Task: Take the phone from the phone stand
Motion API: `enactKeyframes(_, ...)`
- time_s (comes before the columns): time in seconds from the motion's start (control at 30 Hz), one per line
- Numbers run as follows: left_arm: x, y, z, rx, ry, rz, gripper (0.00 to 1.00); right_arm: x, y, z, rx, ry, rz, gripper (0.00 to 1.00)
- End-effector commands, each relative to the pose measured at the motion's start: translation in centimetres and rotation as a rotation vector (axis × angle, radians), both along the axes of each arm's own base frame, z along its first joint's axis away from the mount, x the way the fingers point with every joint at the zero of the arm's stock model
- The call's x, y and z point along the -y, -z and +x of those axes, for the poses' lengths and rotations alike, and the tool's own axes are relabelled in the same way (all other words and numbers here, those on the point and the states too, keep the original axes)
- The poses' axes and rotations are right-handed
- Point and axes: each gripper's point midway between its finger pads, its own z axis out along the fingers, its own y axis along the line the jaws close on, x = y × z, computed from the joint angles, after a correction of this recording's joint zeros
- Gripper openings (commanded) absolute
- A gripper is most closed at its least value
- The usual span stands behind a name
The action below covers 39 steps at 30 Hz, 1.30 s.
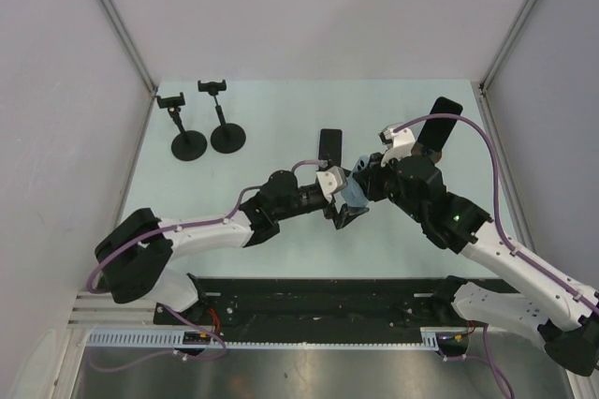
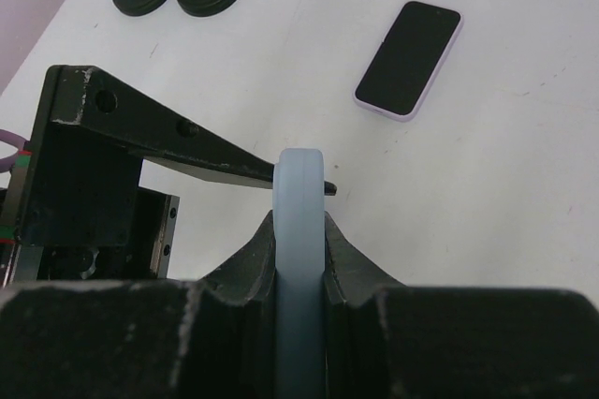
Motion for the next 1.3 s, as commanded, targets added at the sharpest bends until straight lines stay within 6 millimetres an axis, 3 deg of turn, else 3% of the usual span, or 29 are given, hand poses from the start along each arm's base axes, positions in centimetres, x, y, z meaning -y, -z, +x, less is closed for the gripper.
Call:
enactKeyframes(0.0,0.5,-2.3,1.4,0.028,-0.096,-0.050,1.00,-0.6,-5.0,0.7,0.093,0.021,0.124,0.00)
enactKeyframes(0.1,0.5,-2.6,1.7,0.026,-0.130,-0.056,0.97,-0.6,-4.6,0.8,0.075,0.032,0.124,0.00)
enactKeyframes(0.3,0.7,-2.3,1.6,-0.003,-0.137,-0.062,0.79,-0.6,-4.7,0.9,0.072,0.042,0.142,0.00)
enactKeyframes(0.4,0.8,-2.1,1.4,-0.035,-0.132,-0.067,0.49,-0.6,-4.6,0.9,0.070,0.040,0.137,0.01)
enactKeyframes(0.43,0.8,-1.9,1.4,-0.049,-0.132,-0.069,0.30,-0.6,-4.6,0.9,0.070,0.036,0.134,0.04)
enactKeyframes(0.5,0.9,-1.8,1.2,-0.063,-0.126,-0.072,0.11,-0.5,-4.7,0.7,0.072,0.021,0.133,0.18)
enactKeyframes(0.57,0.9,-1.9,1.1,-0.072,-0.123,-0.077,0.01,-0.3,-5.0,0.6,0.080,0.015,0.135,0.35)
enactKeyframes(0.63,1.0,-2.0,0.9,-0.099,-0.113,-0.089,0.00,-0.1,-5.5,0.4,0.098,-0.001,0.139,0.45)
enactKeyframes(0.77,0.9,-2.1,0.6,-0.134,-0.106,-0.104,0.00,0.9,-6.5,0.3,0.127,-0.001,0.152,0.78)
enactKeyframes(0.87,0.4,-2.7,0.5,-0.169,-0.096,-0.135,0.00,1.7,-7.3,0.0,0.149,-0.029,0.160,0.93)
enactKeyframes(0.97,-0.2,-3.7,0.1,-0.202,-0.064,-0.179,0.00,2.2,-7.8,-0.6,0.171,-0.105,0.155,1.00)
enactKeyframes(1.2,-2.6,-7.1,-1.9,-0.283,0.067,-0.339,0.01,1.2,-9.1,-3.9,0.246,-0.392,0.162,1.00)
enactKeyframes(1.27,-3.3,-7.1,-2.8,-0.289,0.101,-0.348,0.00,0.6,-9.4,-4.8,0.273,-0.467,0.174,1.00)
